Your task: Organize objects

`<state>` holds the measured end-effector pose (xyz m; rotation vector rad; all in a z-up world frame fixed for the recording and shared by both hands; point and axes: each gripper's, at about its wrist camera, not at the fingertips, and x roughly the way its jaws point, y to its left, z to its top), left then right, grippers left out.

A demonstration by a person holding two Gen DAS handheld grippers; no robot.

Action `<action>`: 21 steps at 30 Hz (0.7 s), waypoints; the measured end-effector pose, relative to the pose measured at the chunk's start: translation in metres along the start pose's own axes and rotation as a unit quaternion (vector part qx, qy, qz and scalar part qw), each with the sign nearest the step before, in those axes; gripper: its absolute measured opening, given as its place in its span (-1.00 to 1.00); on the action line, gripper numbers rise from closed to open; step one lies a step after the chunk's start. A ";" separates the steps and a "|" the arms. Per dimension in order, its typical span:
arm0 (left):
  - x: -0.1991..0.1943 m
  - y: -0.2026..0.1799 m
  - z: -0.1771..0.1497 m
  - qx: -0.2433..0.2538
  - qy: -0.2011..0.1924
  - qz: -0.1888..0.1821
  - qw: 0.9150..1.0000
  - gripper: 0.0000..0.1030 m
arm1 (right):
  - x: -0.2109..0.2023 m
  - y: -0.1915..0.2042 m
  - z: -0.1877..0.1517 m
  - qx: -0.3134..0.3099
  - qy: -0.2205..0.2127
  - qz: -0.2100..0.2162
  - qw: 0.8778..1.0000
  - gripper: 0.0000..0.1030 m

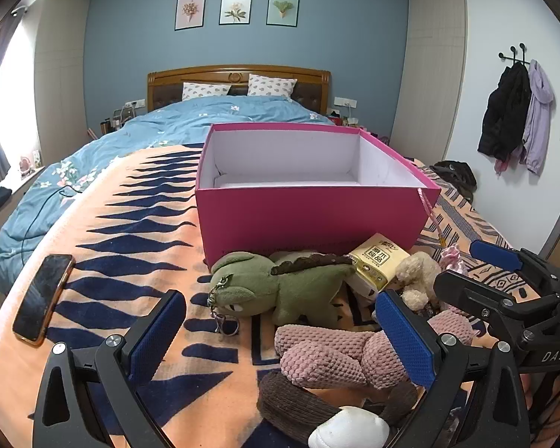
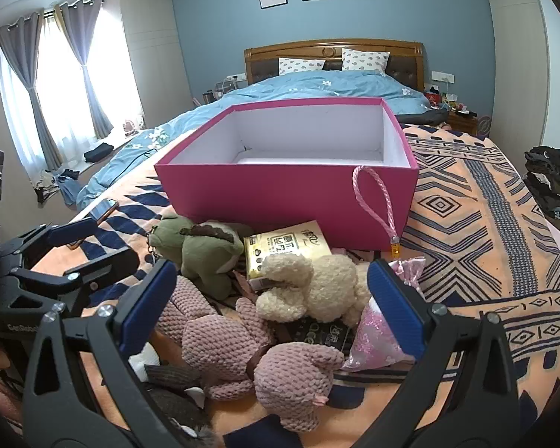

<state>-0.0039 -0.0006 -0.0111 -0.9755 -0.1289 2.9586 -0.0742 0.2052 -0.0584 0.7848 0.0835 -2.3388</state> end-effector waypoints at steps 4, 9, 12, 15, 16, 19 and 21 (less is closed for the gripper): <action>0.001 0.001 -0.001 -0.002 0.002 -0.002 1.000 1.00 | 0.002 0.001 -0.001 -0.001 0.003 0.003 1.000 0.99; 0.004 0.002 -0.001 -0.001 0.004 0.000 1.000 1.00 | 0.004 0.001 -0.001 0.000 0.006 0.007 1.000 0.99; 0.005 0.004 -0.001 -0.002 0.005 -0.001 1.000 1.00 | 0.005 0.001 -0.002 0.002 0.009 0.012 1.000 0.99; 0.006 0.011 -0.003 -0.003 0.009 -0.005 1.000 1.00 | 0.006 0.000 -0.004 0.003 0.017 0.026 1.000 0.99; 0.007 0.013 -0.004 -0.004 0.013 -0.006 1.000 1.00 | 0.006 0.000 -0.006 0.001 0.020 0.029 0.999 0.99; 0.011 0.021 -0.009 -0.004 0.025 -0.007 1.000 1.00 | 0.007 0.000 -0.014 -0.011 0.037 0.047 0.998 0.99; 0.014 0.026 -0.013 -0.029 0.027 0.018 0.999 1.00 | 0.007 0.001 -0.022 -0.019 0.052 0.053 0.997 0.92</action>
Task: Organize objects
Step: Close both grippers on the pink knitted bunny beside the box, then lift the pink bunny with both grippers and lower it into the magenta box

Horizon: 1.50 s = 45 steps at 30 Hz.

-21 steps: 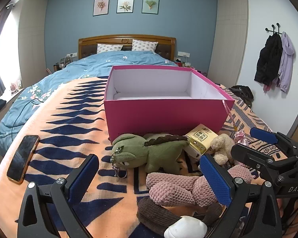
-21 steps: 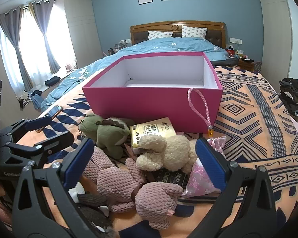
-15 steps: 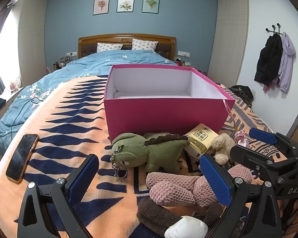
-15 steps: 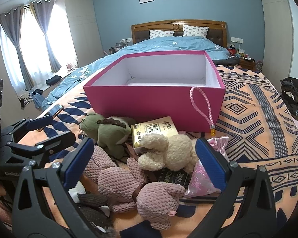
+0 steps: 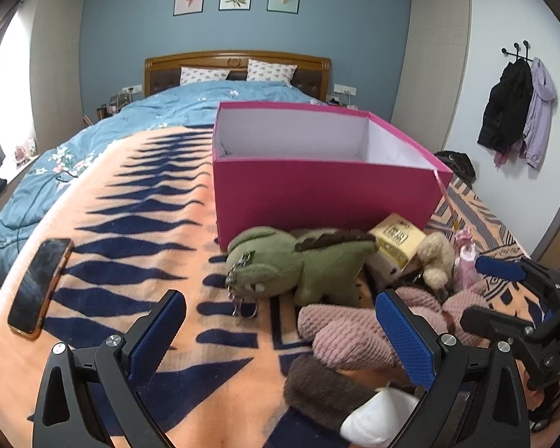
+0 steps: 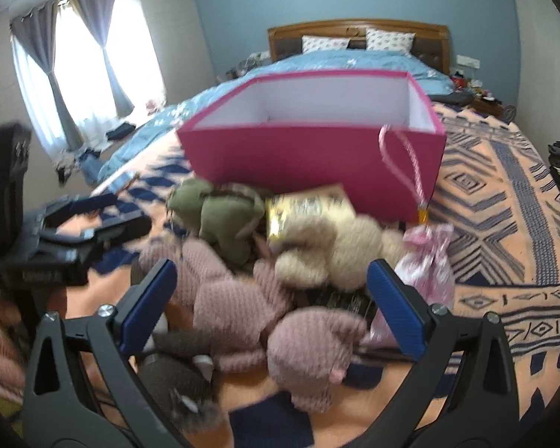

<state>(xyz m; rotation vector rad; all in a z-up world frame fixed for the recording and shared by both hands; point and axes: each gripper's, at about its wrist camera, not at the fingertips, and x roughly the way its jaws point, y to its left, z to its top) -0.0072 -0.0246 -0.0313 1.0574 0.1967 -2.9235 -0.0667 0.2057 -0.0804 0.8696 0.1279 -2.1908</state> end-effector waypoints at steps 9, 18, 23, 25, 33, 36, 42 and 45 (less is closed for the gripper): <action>0.015 -0.006 -0.010 0.016 0.030 -0.038 0.999 1.00 | -0.007 -0.010 -0.018 0.018 0.007 -0.005 1.000 0.61; 0.021 -0.027 -0.010 0.050 0.041 -0.065 0.996 1.00 | 0.013 -0.027 -0.032 0.056 0.057 0.007 0.997 0.14; 0.017 -0.033 -0.008 0.062 0.040 -0.089 0.993 1.00 | 0.004 -0.030 -0.027 0.063 0.041 0.021 0.997 0.02; 0.012 -0.036 -0.007 0.066 0.036 -0.103 0.992 1.00 | -0.004 -0.030 -0.023 0.062 0.033 0.031 0.997 0.01; -0.020 -0.040 0.011 0.091 -0.004 -0.155 0.984 1.00 | -0.031 -0.024 0.016 0.056 -0.019 0.059 0.997 -0.04; -0.026 -0.039 0.017 0.095 -0.016 -0.161 0.982 1.00 | -0.034 -0.023 0.032 0.057 -0.034 0.075 0.995 -0.04; -0.022 -0.034 0.033 0.089 -0.016 -0.156 0.984 0.80 | -0.036 -0.024 0.067 0.052 -0.066 0.085 0.993 -0.04; -0.018 -0.032 0.045 0.085 -0.020 -0.159 0.983 0.46 | -0.034 -0.022 0.085 0.048 -0.075 0.096 0.991 -0.04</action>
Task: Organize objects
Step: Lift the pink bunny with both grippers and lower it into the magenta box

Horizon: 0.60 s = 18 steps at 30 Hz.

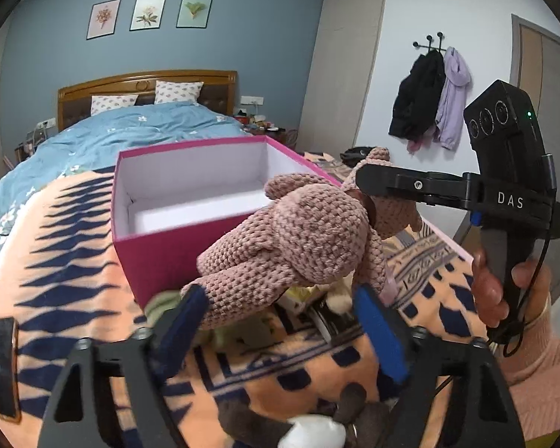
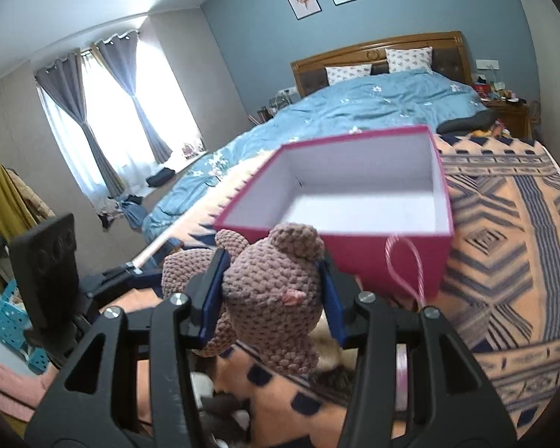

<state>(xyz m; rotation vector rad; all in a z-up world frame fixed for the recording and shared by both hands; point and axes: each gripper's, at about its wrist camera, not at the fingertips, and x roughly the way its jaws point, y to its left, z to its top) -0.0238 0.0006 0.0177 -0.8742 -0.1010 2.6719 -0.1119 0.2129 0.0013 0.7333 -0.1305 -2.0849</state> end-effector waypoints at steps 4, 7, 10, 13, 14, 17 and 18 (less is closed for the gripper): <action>0.007 0.015 0.024 -0.015 -0.006 0.001 1.000 0.03 | 0.008 0.003 0.022 -0.003 -0.011 0.007 1.000 -0.04; 0.011 0.024 0.040 -0.016 -0.011 0.010 1.000 -0.11 | 0.014 0.005 0.041 -0.007 -0.024 0.013 1.000 -0.04; 0.015 0.032 0.056 -0.012 -0.015 0.022 1.000 -0.14 | 0.024 0.004 0.058 -0.008 -0.031 0.013 0.999 -0.04; 0.022 0.045 0.069 -0.019 -0.015 0.032 0.999 -0.14 | 0.038 -0.001 0.075 0.000 -0.035 0.019 0.999 -0.04; 0.025 0.049 0.072 -0.021 -0.014 0.036 0.999 -0.14 | 0.043 -0.004 0.078 0.002 -0.036 0.020 0.999 -0.04; 0.040 0.065 0.077 -0.028 0.001 0.051 0.998 -0.15 | 0.064 -0.012 0.087 0.011 -0.026 0.023 0.999 -0.04; 0.046 0.070 0.077 -0.033 0.009 0.056 0.998 -0.16 | 0.071 -0.014 0.088 0.012 -0.021 0.022 0.999 -0.04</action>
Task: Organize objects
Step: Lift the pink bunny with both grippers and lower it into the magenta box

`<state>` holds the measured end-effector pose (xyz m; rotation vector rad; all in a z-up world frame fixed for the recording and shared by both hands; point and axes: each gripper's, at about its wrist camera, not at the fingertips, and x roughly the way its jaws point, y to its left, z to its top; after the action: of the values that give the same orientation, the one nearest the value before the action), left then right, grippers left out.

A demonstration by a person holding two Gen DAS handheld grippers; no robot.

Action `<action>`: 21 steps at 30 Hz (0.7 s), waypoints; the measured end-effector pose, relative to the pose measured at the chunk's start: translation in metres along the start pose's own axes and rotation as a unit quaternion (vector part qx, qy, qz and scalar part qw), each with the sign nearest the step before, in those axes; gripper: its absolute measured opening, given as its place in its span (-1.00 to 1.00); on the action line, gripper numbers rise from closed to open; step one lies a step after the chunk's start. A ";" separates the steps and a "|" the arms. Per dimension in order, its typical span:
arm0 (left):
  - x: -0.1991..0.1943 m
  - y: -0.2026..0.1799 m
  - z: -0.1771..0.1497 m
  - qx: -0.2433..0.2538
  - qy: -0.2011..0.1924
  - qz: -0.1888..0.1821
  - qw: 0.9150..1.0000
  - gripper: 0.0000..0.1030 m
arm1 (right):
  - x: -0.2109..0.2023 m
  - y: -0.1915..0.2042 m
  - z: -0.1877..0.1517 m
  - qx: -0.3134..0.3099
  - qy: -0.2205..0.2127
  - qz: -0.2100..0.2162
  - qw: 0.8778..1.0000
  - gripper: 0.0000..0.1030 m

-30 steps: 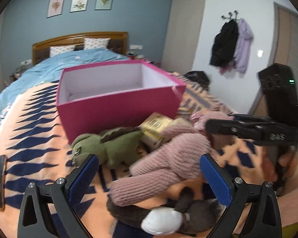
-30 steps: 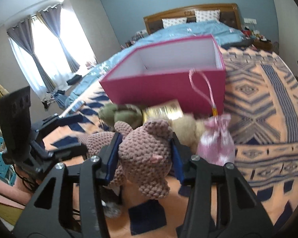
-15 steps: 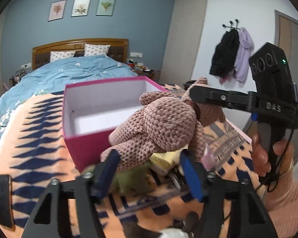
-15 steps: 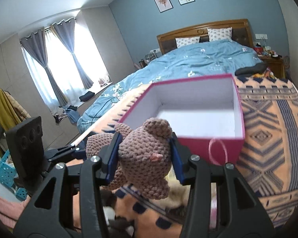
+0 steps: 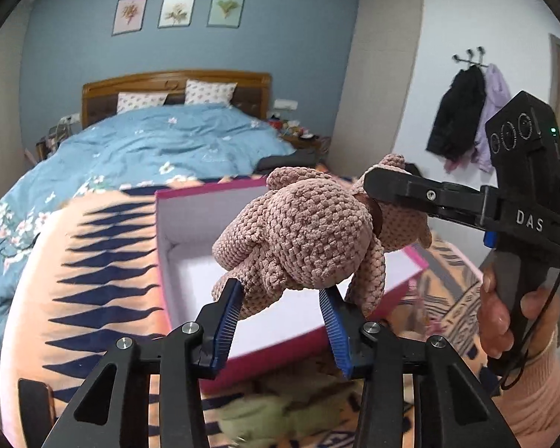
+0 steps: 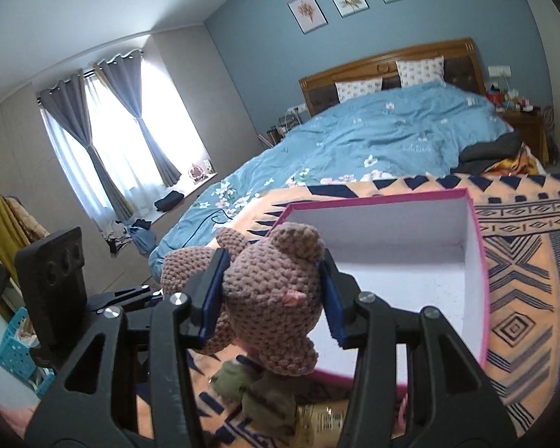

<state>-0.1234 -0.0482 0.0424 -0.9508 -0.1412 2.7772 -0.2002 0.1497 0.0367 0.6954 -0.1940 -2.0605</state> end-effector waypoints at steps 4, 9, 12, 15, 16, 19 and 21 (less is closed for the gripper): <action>0.027 0.021 -0.005 -0.020 0.037 0.013 0.999 -0.23 | 0.036 -0.012 -0.003 0.011 0.035 -0.006 0.999 -0.04; 0.048 0.034 -0.013 -0.038 0.075 0.014 0.996 -0.24 | 0.069 -0.035 -0.017 0.041 0.085 -0.001 0.996 -0.04; 0.050 0.031 -0.014 -0.025 0.075 0.026 0.997 -0.24 | 0.080 -0.046 -0.023 0.053 0.103 -0.001 0.993 -0.04; 0.046 0.027 -0.013 -0.017 0.069 0.039 0.997 -0.24 | 0.089 -0.051 -0.025 0.053 0.118 -0.011 0.992 -0.02; 0.044 0.027 -0.013 -0.016 0.064 0.043 0.997 -0.23 | 0.093 -0.052 -0.026 0.050 0.125 -0.021 0.991 -0.02; 0.037 0.027 -0.012 -0.018 0.053 0.051 0.997 -0.17 | 0.107 -0.058 -0.033 0.052 0.152 -0.041 0.986 0.03; 0.035 0.027 -0.013 -0.017 0.048 0.054 0.997 -0.10 | 0.117 -0.060 -0.039 0.046 0.176 -0.062 0.981 0.03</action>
<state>-0.1461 -0.0660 0.0070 -1.1302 -0.1256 2.8273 -0.2713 0.0927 -0.0662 1.1393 -0.0440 -2.0161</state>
